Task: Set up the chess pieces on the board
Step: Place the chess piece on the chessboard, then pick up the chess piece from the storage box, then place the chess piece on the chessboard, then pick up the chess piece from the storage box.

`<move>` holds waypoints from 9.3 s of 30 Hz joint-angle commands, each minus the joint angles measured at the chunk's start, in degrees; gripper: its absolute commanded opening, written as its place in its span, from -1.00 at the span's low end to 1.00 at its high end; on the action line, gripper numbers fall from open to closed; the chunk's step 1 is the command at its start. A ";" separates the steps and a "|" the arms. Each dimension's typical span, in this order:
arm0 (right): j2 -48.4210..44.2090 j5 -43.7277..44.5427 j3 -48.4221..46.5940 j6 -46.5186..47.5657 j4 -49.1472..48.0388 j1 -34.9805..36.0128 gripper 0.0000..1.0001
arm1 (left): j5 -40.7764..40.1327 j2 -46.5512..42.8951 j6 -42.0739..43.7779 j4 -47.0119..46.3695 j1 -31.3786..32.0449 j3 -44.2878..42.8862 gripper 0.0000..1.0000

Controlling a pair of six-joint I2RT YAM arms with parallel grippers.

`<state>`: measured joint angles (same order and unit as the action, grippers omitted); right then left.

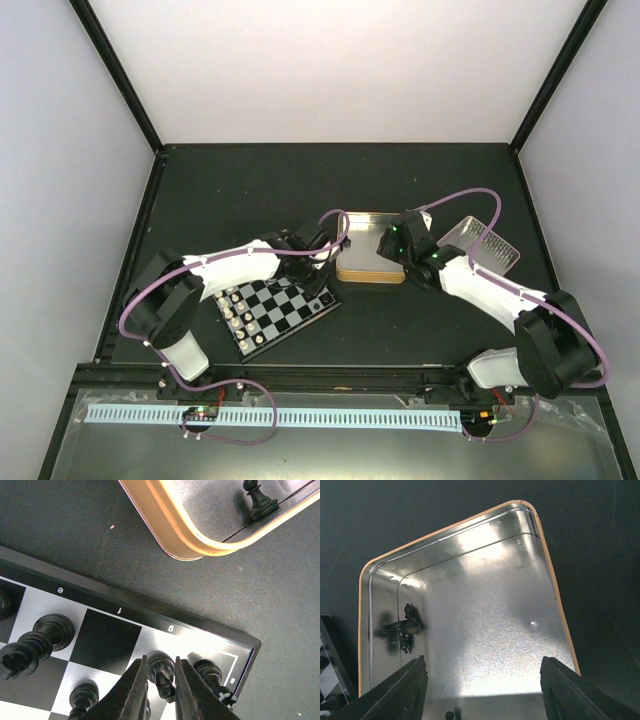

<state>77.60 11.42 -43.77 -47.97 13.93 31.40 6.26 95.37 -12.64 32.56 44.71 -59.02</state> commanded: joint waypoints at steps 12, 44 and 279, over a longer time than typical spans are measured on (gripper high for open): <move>0.03 -0.18 -1.58 -0.04 0.57 -0.37 0.25 | 2.90 -0.40 -0.03 -1.66 0.29 -1.97 -0.75; 27.34 -19.49 -24.29 17.86 8.11 0.24 -0.16 | -3.45 -23.86 -9.32 -7.89 -6.89 3.47 -0.24; 32.74 -11.39 -29.81 5.71 13.42 3.14 -0.16 | -25.07 -48.63 -1.01 -25.70 -1.18 17.01 0.98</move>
<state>109.14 -2.15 -71.96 -40.64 25.87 34.11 -20.64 46.76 -13.89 8.93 43.92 -42.15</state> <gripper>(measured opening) 0.422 0.986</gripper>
